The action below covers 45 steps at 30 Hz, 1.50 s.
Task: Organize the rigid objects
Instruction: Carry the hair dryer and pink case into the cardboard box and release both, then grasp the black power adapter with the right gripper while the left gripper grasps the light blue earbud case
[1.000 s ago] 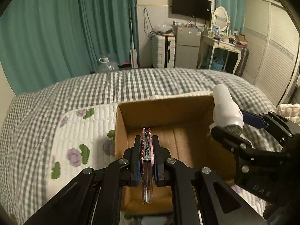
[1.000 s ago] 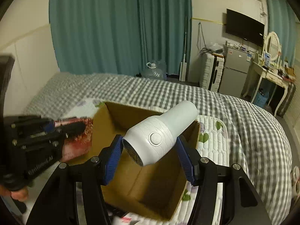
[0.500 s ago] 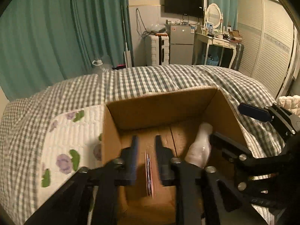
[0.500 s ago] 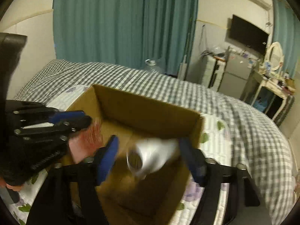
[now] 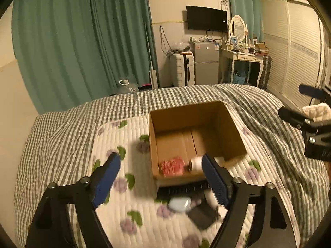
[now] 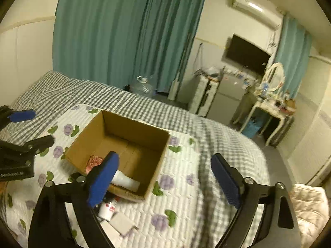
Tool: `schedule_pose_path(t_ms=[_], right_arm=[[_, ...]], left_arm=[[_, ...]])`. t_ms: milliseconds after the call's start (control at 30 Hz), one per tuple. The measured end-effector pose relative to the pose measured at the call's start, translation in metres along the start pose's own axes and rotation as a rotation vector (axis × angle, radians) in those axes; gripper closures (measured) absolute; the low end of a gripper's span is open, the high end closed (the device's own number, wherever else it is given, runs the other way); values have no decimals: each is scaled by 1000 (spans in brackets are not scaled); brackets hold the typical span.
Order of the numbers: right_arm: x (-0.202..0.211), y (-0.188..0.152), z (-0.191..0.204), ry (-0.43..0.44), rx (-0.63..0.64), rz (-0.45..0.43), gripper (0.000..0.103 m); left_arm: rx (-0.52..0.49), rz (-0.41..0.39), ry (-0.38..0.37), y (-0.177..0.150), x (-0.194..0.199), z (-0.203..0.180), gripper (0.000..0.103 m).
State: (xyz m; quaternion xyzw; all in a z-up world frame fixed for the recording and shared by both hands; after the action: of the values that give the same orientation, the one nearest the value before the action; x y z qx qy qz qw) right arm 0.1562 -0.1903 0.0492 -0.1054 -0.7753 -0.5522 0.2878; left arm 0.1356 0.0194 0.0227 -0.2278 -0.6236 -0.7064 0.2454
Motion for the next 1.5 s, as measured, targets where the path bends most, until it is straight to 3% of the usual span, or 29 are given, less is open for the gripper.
schedule_pose_path(t_ms=[133, 300, 500, 667, 800, 933, 1000, 1200, 1400, 1500], right_arm=[[34, -23, 9, -7, 1, 30, 9], [39, -68, 30, 43, -43, 101, 9], [-5, -125, 71, 157, -92, 229, 9], [-52, -153, 107, 210, -90, 317, 10], [-83, -167, 138, 239, -60, 376, 21], [-102, -177, 159, 282, -59, 427, 51], [-107, -180, 171, 321, -68, 446, 56], [-119, -172, 174, 328, -134, 443, 60], [-77, -162, 155, 283, -153, 303, 63], [-61, -156, 130, 214, -170, 248, 63]], left_arm=[[10, 18, -7, -32, 19, -1, 16], [64, 51, -19, -70, 14, 5, 16], [83, 46, 7, -107, -10, 17, 16], [108, 90, 18, -141, -40, 28, 16], [122, 135, 18, -155, -59, 34, 16], [147, 154, 41, -162, -69, 45, 16], [159, 157, 38, -165, -71, 48, 16], [150, 175, 36, -170, -73, 47, 16], [175, 207, -27, -173, -74, 36, 16], [173, 215, -51, -167, -75, 23, 16]])
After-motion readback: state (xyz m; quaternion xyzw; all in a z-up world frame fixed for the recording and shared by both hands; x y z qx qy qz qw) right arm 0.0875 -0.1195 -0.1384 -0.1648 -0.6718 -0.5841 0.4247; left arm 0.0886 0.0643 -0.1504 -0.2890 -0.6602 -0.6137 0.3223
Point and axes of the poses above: each gripper's, at about its wrist camera, not at the fingertips, and x roughly against the way its jaws point, z to its left, y to its top, the point moved 5 cm from there along -x, roughly the way its jaws point
